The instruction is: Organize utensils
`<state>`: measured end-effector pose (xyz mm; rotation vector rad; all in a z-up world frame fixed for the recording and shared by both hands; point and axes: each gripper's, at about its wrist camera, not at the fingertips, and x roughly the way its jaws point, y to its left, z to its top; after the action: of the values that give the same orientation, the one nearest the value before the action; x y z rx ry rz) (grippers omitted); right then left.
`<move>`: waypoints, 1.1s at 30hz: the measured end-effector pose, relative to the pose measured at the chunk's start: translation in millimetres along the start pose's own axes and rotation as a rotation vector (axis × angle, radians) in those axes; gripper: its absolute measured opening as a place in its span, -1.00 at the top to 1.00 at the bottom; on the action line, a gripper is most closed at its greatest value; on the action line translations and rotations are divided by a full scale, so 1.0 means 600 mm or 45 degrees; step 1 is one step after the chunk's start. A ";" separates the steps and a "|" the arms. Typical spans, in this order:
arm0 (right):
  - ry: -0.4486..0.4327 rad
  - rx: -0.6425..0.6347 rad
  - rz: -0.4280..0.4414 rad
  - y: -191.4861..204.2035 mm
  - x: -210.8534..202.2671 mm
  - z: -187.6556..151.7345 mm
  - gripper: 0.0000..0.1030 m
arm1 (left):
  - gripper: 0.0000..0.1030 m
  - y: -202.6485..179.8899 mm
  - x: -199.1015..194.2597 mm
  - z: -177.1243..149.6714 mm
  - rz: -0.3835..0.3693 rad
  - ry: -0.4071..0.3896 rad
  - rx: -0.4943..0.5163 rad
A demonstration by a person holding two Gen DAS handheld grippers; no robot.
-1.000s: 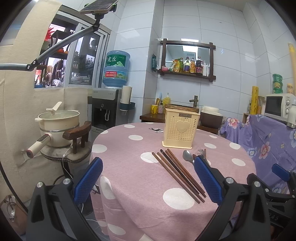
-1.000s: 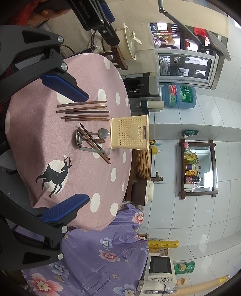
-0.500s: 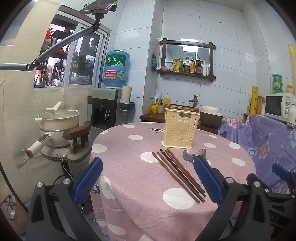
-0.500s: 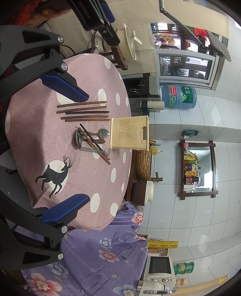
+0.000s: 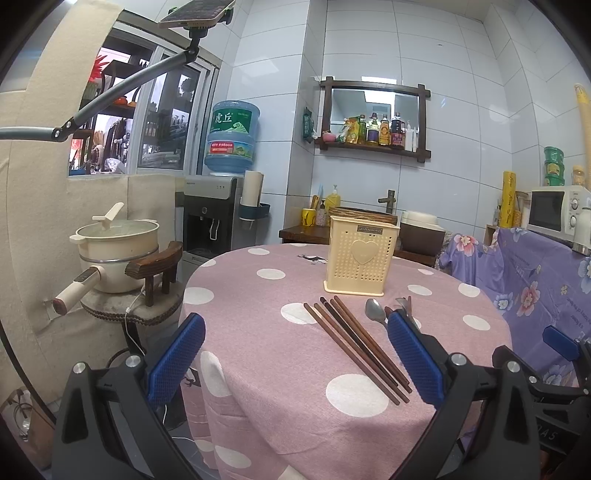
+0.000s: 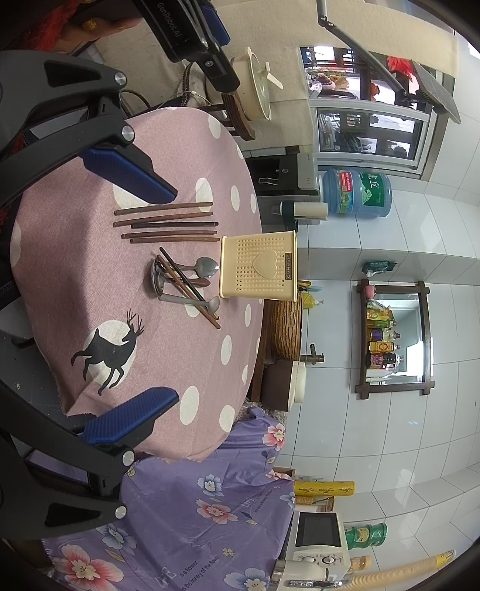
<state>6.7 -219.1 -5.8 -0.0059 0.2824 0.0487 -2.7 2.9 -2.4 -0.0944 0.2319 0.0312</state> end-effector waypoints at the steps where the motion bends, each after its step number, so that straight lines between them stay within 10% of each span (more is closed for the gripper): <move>1: 0.000 0.000 0.001 0.000 0.000 0.000 -0.91 | -0.91 0.000 0.000 0.000 0.001 0.000 0.000; 33: 0.008 -0.009 0.006 0.003 0.001 -0.003 -0.91 | -0.91 0.001 0.001 -0.003 0.001 0.008 -0.001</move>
<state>6.7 -217.6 -7.8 -0.0123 0.2884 0.0546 -2.3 3.4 -4.2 -0.0950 0.2381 0.0320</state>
